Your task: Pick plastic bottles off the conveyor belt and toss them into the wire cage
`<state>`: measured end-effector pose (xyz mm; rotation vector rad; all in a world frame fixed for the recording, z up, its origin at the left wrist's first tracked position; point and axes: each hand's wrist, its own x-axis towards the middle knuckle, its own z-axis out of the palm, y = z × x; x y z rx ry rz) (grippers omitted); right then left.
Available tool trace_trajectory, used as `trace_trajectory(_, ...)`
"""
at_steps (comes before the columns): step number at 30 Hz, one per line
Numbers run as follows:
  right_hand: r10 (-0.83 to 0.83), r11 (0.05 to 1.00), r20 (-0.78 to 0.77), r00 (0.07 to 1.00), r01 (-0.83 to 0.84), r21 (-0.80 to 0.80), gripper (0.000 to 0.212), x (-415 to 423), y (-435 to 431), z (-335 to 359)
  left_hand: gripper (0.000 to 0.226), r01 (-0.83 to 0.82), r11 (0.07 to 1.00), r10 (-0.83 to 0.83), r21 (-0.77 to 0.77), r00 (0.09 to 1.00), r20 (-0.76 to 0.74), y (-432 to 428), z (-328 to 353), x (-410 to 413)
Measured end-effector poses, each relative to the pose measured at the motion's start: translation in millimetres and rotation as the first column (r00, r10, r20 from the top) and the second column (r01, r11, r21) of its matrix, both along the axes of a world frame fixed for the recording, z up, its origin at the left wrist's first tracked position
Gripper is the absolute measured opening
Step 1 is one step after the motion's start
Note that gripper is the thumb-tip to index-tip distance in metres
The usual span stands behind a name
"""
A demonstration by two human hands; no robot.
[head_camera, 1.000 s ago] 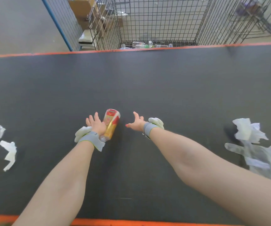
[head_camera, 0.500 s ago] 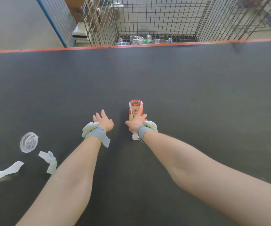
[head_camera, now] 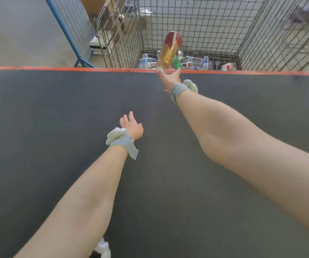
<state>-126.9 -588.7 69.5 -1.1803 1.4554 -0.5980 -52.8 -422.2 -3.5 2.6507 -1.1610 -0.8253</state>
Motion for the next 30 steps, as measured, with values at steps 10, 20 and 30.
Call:
trace_trajectory(10,0.581,0.810,-0.408,0.704,-0.548,0.207,0.101,-95.3,228.8,-77.5,0.070,0.045,0.974,-0.051,0.221,0.998,0.022,154.6,8.2,-17.2)
trace_trajectory(20,0.755,0.588,-0.523,0.396,-0.762,0.272,0.096,-163.3,392.3,-120.2,0.074,0.096,0.951,-0.081,0.295,0.995,-0.061,278.2,-19.9,-65.5)
trace_trajectory(30,0.443,0.857,-0.740,0.505,-0.482,0.184,0.081,-186.3,375.9,-101.6,0.074,0.008,0.982,-0.001,0.189,0.999,-0.037,308.5,-1.5,-73.0)
